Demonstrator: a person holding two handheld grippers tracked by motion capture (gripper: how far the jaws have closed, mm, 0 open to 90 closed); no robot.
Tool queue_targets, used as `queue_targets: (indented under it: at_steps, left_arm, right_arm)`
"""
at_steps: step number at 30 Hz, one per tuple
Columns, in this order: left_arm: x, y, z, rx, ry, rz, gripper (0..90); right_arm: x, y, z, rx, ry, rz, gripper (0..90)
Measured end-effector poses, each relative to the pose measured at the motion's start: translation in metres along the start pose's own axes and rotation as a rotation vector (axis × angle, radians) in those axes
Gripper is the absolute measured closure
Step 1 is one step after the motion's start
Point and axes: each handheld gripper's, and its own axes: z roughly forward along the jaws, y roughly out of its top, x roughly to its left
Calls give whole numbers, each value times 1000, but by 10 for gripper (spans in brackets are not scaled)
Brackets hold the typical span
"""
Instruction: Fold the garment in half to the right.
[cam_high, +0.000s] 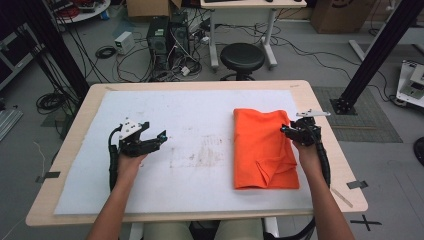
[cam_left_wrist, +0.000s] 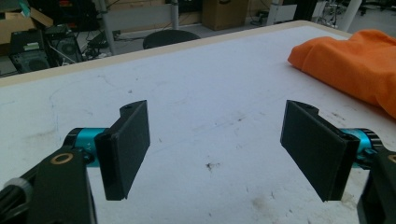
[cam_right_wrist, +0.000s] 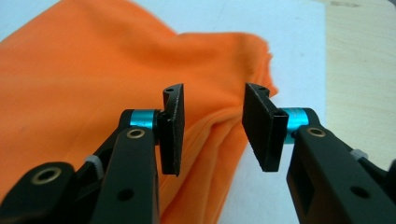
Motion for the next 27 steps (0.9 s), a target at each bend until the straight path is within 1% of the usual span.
queue_targets:
  at_steps: [1,4,6,7,8,9,10,11,12,13,14,16,18,19,20,21,23,24,25,27]
  left_arm:
    - [1,-1,-1,2,-3,-2,241]
    - [7,-3,-4,8,-1,-7,241]
    - [10,-4,-8,12,5,-10,241]
    - [10,-6,-8,9,8,-15,241]
    - [11,-7,-10,12,6,-18,241]
    - [12,-8,-11,20,4,-19,241]
    - [12,-9,-12,33,6,-23,241]
    - [13,-10,-13,28,11,-19,241]
    - [13,-10,-15,22,10,-18,241]
    - [13,-11,-16,20,11,-20,241]
    - [14,-12,-17,17,10,-24,241]
    - [14,-14,-18,18,16,-27,241]
    - [15,-17,-19,14,20,-28,241]
    - [15,-18,-20,11,20,-30,241]
    - [15,-19,-21,9,16,-27,241]
    - [15,-20,-22,9,21,-24,241]
    - [14,-22,-23,9,21,-20,241]
    - [14,-22,-24,16,23,-19,241]
    - [13,-23,-25,11,26,-15,241]
    - [12,-22,-26,5,20,-12,241]
  right_arm:
    - [4,-4,-3,3,3,-19,608]
    - [11,-11,-7,21,10,-40,675]
    - [15,-18,-6,53,11,-53,715]
    - [17,-22,-5,73,11,-65,770]
    - [17,-24,-4,84,7,-70,801]
    - [16,-26,-2,107,5,-79,881]
    - [16,-27,-2,124,-14,-89,884]
    - [14,-28,-1,139,-39,-96,886]
    - [11,-28,-2,143,-47,-84,886]
    - [9,-29,-3,141,-45,-64,886]
    - [9,-29,-4,139,-45,-57,885]
    - [9,-30,-7,128,-42,-49,862]
    - [9,-31,-11,107,-53,-36,765]
    - [8,-32,-14,89,-46,-21,717]
    - [8,-33,-16,73,-36,-15,695]
    - [9,-34,-19,49,-16,-12,664]
    - [13,-35,-26,16,14,-18,631]
    - [14,-35,-27,11,24,-19,622]
    - [18,-35,-30,-1,37,-24,608]
    - [26,-35,-34,-15,63,-38,581]
